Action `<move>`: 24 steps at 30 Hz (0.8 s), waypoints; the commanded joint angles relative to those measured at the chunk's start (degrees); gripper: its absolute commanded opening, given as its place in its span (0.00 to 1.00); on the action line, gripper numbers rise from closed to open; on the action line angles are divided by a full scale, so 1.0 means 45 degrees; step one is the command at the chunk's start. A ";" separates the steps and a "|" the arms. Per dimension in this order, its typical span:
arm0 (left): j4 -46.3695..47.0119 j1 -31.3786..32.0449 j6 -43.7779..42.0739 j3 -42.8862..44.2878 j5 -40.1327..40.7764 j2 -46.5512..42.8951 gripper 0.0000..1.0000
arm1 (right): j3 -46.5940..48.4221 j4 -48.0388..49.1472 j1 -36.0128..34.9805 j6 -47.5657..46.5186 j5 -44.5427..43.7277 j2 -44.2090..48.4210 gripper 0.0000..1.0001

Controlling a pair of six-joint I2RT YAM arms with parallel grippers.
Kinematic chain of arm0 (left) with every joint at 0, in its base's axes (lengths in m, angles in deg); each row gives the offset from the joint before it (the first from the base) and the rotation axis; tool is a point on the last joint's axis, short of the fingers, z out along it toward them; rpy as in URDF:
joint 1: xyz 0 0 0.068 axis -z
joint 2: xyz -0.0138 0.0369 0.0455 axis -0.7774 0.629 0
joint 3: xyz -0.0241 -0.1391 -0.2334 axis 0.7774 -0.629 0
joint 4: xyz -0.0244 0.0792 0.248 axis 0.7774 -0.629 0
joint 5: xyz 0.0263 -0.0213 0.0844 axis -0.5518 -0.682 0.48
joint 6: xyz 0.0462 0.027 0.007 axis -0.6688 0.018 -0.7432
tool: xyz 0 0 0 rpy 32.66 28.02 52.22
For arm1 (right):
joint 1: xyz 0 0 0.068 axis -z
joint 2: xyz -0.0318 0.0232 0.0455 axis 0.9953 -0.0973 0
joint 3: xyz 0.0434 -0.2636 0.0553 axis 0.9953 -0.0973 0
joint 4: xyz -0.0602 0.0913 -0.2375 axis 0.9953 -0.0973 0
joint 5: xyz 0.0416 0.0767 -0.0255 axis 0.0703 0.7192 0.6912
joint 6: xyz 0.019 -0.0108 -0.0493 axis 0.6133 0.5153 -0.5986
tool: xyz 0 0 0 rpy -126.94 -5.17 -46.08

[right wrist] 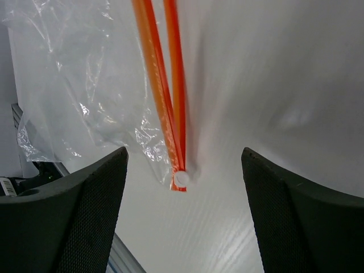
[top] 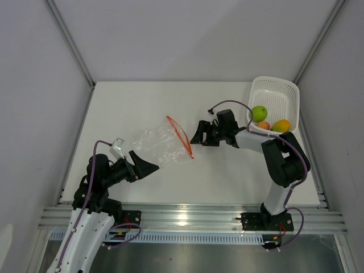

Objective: Place the food in the zip-top bag and seal the zipper
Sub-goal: Pick up the zipper food storage bag at the center of the board.

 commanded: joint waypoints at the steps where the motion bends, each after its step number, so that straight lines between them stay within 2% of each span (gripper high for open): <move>1: 0.0328 0.0075 0.0174 0.0305 -0.0307 0.0049 0.93 | 0.0792 0.1535 -0.0399 0.0205 0.0254 -0.0807 0.82; 8: -0.0023 0.0075 -0.0529 0.0832 -0.0346 0.0478 0.88 | 0.1124 0.3372 -0.0633 0.0870 0.1307 -0.2391 0.80; 14: -0.0355 0.0075 -0.0803 0.0872 -0.0580 0.0519 0.85 | 0.0773 0.5266 -0.0848 0.1709 0.2187 -0.3290 0.66; 20: -0.0843 0.0075 -0.0959 0.0989 -0.0581 0.0187 0.84 | 0.0773 0.6752 -0.1200 0.2491 0.2989 -0.3663 0.43; 24: -0.0942 0.0075 -0.0882 0.0931 -0.0580 0.0089 0.83 | 0.0714 0.6558 -0.1512 0.2414 0.2833 -0.3332 0.11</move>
